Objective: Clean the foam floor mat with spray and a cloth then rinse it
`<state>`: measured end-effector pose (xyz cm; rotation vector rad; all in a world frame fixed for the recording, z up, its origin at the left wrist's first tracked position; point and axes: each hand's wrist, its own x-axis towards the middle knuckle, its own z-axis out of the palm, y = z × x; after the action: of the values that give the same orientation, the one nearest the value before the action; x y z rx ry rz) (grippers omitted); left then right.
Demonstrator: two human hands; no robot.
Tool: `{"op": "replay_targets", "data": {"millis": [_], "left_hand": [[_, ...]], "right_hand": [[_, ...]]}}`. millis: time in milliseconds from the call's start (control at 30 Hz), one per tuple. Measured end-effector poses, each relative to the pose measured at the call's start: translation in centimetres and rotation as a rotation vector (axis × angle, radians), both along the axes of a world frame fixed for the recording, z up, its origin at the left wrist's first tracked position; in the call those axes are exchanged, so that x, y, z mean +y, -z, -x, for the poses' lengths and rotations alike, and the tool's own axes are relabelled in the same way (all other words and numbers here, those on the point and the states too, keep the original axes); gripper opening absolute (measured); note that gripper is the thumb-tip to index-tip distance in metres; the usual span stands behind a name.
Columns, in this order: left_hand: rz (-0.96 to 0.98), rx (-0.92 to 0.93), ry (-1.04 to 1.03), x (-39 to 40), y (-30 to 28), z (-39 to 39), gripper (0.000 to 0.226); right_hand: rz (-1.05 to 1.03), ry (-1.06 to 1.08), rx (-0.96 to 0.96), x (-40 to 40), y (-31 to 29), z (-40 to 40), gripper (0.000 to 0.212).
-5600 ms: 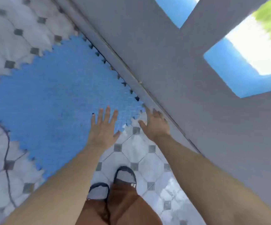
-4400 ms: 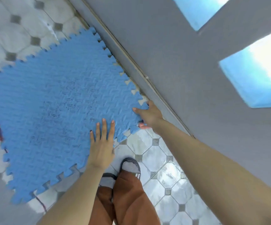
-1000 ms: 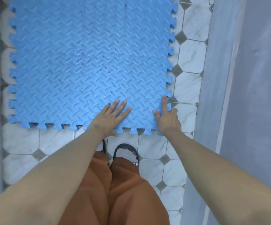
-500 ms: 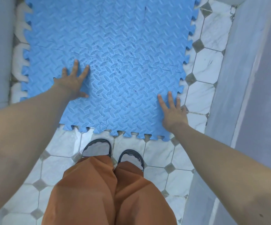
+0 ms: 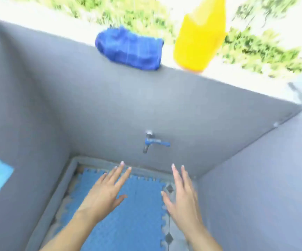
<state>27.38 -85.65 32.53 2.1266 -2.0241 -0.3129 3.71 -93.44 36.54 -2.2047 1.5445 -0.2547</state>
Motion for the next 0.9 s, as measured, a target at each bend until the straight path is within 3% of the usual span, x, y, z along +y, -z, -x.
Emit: {"op": "replay_targets", "data": {"millis": [67,200,333,433,533,700,833,900], "left_hand": [[0.260,-0.023,0.090,-3.0,-9.4,4.7,0.066],[0.568,-0.082,0.087,-9.0,-24.9,3.7,0.056],[0.461,-0.097,0.031,-14.6,-32.6,-0.2,0.065],[0.181,-0.173,-0.020,-18.3,-34.7,-3.2,0.077],[0.052,-0.211,-0.113,-21.9,-34.3,-6.5,0.079],[-0.043,0.022,-0.526,-26.4,-31.6,-12.3,0.071],[-0.007,0.003,-0.621,-27.9,-30.5,-13.9,0.076],[-0.003,0.161,-0.645,-29.1,-30.0,-14.1,0.064]], "right_hand": [[0.218,0.037,-0.187,-1.9,-10.2,2.5,0.088],[0.548,0.133,-0.464,-7.1,-26.0,-0.5,0.083],[0.579,0.218,-0.518,-13.1,-35.0,-3.7,0.092],[0.375,0.223,-0.509,-17.2,-38.7,-6.4,0.106],[0.145,0.223,-0.518,-21.2,-40.0,-9.7,0.108],[0.120,0.319,-0.612,-24.8,-37.3,-13.7,0.050],[0.132,0.260,-0.544,-25.9,-36.7,-13.8,0.041],[0.142,0.261,-0.531,-25.9,-36.8,-14.2,0.044]]}}
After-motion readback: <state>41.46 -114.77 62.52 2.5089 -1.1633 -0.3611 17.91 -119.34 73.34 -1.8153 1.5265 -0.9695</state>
